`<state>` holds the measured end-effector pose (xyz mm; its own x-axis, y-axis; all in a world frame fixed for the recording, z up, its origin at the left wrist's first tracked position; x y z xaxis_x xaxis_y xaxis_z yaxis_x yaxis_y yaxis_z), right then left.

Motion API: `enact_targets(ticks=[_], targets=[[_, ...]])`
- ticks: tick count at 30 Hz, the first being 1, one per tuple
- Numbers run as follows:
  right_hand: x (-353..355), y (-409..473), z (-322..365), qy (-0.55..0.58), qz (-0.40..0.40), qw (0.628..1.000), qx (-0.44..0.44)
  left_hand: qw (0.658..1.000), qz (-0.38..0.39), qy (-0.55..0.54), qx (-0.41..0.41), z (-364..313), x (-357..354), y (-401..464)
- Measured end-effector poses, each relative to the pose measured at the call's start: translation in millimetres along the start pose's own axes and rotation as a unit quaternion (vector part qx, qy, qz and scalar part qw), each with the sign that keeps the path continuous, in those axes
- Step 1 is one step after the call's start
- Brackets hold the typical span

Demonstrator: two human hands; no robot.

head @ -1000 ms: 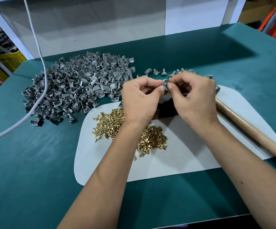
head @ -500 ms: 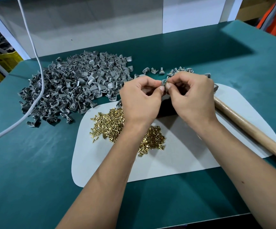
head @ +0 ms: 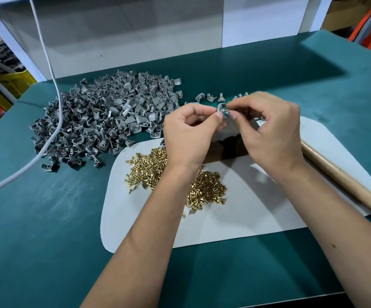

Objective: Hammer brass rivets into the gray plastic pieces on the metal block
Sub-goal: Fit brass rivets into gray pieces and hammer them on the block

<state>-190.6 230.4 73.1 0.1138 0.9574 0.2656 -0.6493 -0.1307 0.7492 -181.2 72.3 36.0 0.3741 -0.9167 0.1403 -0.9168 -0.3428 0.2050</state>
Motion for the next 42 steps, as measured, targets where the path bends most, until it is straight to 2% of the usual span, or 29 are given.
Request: enact_targets(ticks=[11,14,17,20,26,31,35,37,39,42], targets=[[-1.2,0.9,0.7,-0.011,0.030,0.998,0.058,0.998,0.056,-0.002,0.027,0.0,0.8,4.3],[-0.7,1.1,-2.4,-0.012,0.022,0.999,0.028,0.995,0.012,0.079,-0.054,-7.5,8.6,6.9],[0.8,0.5,-5.1,-0.020,0.019,1.000,0.008,0.974,0.023,0.161,-0.157,-17.3,7.9,6.4],[1.0,0.8,-7.4,-0.021,0.026,0.999,-0.005,0.960,0.026,0.187,-0.207,-19.5,6.5,5.8],[0.1,1.1,-12.0,-0.037,0.037,0.998,-0.029,0.941,0.030,0.233,-0.242,-16.0,1.8,3.5],[-0.3,0.3,-15.0,-0.054,0.036,0.997,-0.048,0.937,0.044,0.251,-0.238,-14.2,-1.7,2.0],[2.2,2.3,-15.1,-0.056,0.030,0.996,-0.056,0.934,0.011,0.280,-0.223,-13.3,0.8,3.6],[13.7,5.8,-23.9,-0.079,-0.006,0.992,-0.098,0.931,0.004,0.309,-0.197,-10.3,3.7,5.8],[29.5,7.0,-42.9,-0.149,-0.030,0.972,-0.178,0.932,0.017,0.322,-0.166,-5.9,4.7,8.1],[52.9,0.5,-72.9,-0.292,-0.001,0.904,-0.312,0.936,0.041,0.322,-0.137,-2.0,4.8,10.9]])
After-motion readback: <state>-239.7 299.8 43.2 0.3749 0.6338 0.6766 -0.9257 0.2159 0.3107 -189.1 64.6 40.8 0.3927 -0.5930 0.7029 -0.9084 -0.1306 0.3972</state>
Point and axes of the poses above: each hand's wrist, its own y-axis towards the middle knuckle, its own x-axis out of the back of the hand, z = x × y, the point moved 6 cm from there along y, towards the middle knuckle, and after that the axes turned 15 degrees about y, right-handed, at the moved point
